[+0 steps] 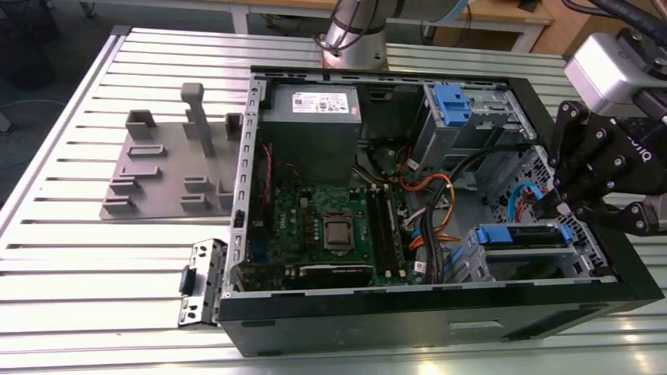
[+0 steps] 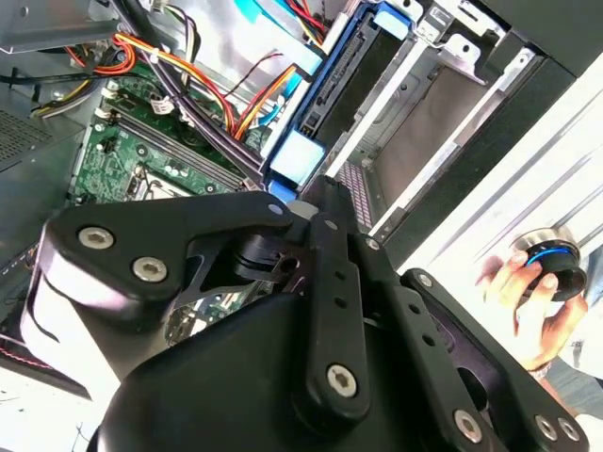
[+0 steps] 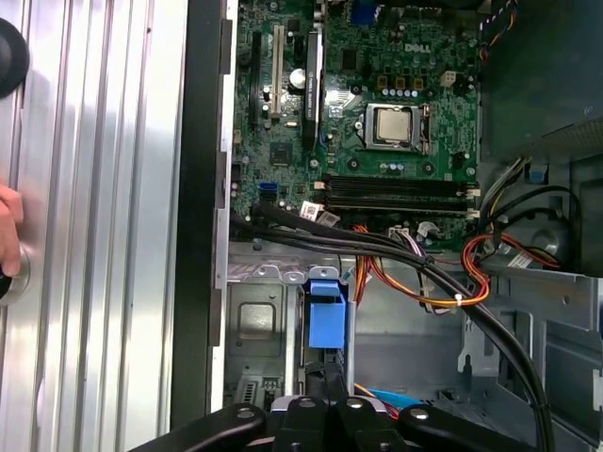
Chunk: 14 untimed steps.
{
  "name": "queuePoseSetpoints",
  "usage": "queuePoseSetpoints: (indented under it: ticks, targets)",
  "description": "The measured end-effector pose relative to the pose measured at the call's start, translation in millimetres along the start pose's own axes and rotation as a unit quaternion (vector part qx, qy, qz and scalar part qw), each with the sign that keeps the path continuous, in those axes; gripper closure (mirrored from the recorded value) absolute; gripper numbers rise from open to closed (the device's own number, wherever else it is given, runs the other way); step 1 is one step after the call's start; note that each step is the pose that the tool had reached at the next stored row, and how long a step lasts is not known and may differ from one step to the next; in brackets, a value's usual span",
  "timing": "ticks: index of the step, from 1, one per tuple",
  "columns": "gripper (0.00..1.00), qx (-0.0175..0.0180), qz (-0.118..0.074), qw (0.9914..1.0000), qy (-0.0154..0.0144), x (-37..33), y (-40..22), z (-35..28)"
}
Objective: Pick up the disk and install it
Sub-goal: 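Insert the disk into the insertion slot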
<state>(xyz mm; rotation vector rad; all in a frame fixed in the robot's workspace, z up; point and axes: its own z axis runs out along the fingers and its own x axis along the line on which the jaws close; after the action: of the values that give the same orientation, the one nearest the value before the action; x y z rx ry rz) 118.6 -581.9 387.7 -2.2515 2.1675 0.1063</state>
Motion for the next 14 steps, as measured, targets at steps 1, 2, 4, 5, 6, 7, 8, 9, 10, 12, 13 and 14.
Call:
queuePoseSetpoints:
  ticks: [1, 2, 4, 5, 6, 7, 8, 9, 10, 12, 13, 14]
  targets:
    - [0.90, 0.0000, 0.000, 1.00000, 0.0002, 0.0, -0.1, 0.1]
    - [0.90, 0.0000, 0.000, 1.00000, 0.0002, 0.2, -1.5, 0.6]
    - [0.90, -0.0011, 0.000, 1.00000, 0.0002, 0.0, -9.4, 2.8]
    - [0.90, -0.0018, 0.000, 1.00000, 0.0002, -0.6, -13.3, 4.3]
    - [0.90, -0.0024, 0.000, 1.00000, 0.0004, -1.8, -17.4, 5.9]
    - [0.90, -0.0027, 0.000, 1.00000, 0.0005, -3.3, -20.7, 7.7]
    - [0.90, -0.0030, 0.000, 1.00000, 0.0005, -4.9, -23.7, 9.4]
    - [0.90, -0.0031, 0.000, 0.99999, 0.0008, -6.3, -26.8, 10.5]
    - [0.90, -0.0032, 0.000, 0.99999, 0.0010, -7.8, -29.7, 11.2]
    - [0.90, -0.0032, 0.000, 0.99999, 0.0014, -9.2, -33.2, 11.6]
    - [0.90, -0.0032, 0.000, 0.99999, 0.0015, -9.3, -34.1, 11.6]
    - [0.90, -0.0032, 0.000, 0.99999, 0.0016, -9.5, -35.2, 11.5]
